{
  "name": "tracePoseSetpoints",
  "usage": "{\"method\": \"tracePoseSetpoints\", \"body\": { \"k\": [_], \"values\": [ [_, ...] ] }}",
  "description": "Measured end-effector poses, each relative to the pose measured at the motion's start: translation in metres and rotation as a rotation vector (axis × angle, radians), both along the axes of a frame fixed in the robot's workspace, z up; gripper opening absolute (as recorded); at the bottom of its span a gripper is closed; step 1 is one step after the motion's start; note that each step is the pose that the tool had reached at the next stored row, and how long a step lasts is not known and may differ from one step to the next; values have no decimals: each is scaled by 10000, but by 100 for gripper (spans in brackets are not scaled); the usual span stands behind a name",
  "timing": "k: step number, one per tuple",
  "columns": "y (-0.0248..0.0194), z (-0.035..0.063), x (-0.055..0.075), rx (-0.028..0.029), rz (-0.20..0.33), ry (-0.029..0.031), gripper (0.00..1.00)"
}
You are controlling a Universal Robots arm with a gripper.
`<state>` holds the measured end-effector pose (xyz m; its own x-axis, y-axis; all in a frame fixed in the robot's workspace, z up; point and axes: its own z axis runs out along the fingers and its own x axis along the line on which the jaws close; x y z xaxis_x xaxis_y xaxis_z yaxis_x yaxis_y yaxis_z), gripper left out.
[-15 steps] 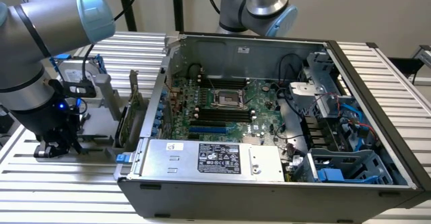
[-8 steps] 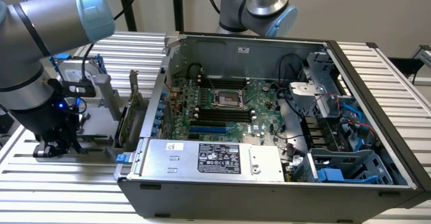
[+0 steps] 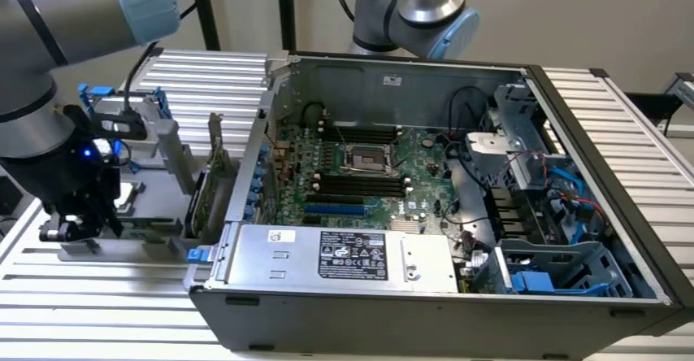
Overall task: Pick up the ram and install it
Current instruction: 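Pick up the ram and move it above insertion slot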
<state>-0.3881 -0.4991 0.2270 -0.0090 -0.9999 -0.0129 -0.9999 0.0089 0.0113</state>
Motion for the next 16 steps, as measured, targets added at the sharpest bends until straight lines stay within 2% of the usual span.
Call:
{"method": "tracePoseSetpoints", "body": {
  "k": [7, 16],
  "values": [
    [0, 317, 46, 2, 0, 8, 13],
    [0, 725, 234, 13, 3, 8, 13]
  ]
}}
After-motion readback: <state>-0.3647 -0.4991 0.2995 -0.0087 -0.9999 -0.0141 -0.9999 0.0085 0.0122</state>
